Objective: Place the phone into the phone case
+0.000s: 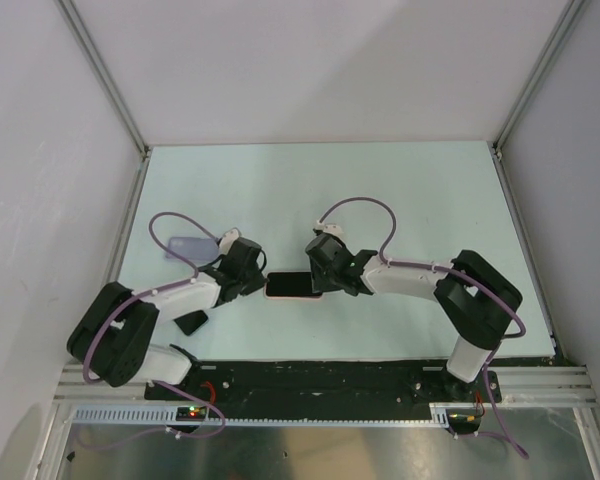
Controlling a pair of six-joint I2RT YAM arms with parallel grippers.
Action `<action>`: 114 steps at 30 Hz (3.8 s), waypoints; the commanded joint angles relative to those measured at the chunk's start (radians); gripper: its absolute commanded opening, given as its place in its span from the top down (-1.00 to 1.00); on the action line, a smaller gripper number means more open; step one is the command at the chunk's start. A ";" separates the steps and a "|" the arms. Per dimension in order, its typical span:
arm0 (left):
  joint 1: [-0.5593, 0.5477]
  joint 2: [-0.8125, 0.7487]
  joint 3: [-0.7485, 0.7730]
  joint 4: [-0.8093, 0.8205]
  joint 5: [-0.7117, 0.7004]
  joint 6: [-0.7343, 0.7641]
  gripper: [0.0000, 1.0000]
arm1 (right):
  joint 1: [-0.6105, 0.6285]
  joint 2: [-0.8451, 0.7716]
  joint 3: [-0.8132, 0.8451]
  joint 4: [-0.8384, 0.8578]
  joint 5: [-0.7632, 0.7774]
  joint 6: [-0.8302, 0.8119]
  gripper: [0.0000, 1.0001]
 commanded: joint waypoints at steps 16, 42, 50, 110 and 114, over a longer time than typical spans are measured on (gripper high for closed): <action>-0.025 0.022 -0.041 0.028 0.112 -0.016 1.00 | -0.015 -0.136 -0.020 -0.085 -0.066 0.051 0.22; -0.023 0.021 -0.040 0.027 0.119 -0.014 0.99 | 0.001 -0.138 -0.110 -0.065 -0.068 0.113 0.65; -0.023 0.032 -0.034 0.029 0.121 -0.013 1.00 | 0.008 -0.106 -0.111 -0.049 -0.090 0.117 0.78; -0.277 -0.069 -0.017 -0.045 0.019 -0.160 1.00 | -0.149 0.146 0.203 -0.105 -0.138 -0.154 0.78; -0.240 -0.042 -0.012 -0.032 0.029 -0.140 1.00 | -0.130 0.122 0.152 -0.105 -0.136 -0.142 0.78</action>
